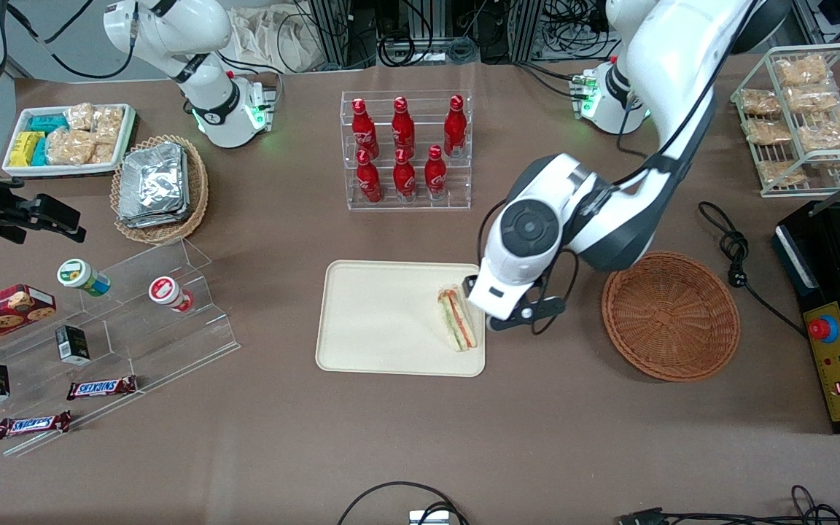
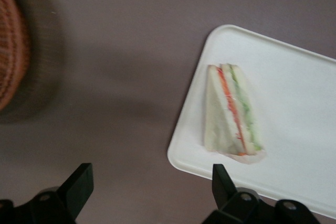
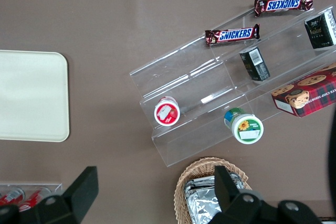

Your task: Place sandwich from basket to tray

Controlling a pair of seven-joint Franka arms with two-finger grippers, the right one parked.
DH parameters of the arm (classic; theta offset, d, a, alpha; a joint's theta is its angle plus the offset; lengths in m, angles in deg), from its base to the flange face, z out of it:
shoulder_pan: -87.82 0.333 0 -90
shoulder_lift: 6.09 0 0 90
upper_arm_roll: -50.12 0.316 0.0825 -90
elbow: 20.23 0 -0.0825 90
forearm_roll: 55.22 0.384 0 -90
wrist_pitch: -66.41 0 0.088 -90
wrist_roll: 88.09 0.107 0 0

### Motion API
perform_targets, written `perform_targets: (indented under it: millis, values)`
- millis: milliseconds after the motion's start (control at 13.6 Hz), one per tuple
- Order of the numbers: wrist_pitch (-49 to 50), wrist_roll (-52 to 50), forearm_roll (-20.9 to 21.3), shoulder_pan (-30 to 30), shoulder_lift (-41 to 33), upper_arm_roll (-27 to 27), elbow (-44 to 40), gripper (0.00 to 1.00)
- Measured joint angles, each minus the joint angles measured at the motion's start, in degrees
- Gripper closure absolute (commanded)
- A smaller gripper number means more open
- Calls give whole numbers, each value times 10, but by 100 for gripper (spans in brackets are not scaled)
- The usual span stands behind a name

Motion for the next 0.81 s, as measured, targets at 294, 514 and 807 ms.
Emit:
perform_targets:
  millis: [294, 514, 807]
  values:
    - [-78, 2, -26, 50, -162, 0, 213, 0]
    - [-58, 85, -58, 92, -235, 3, 265, 0]
    - [17, 231, -87, 180, -268, 9, 236, 0]
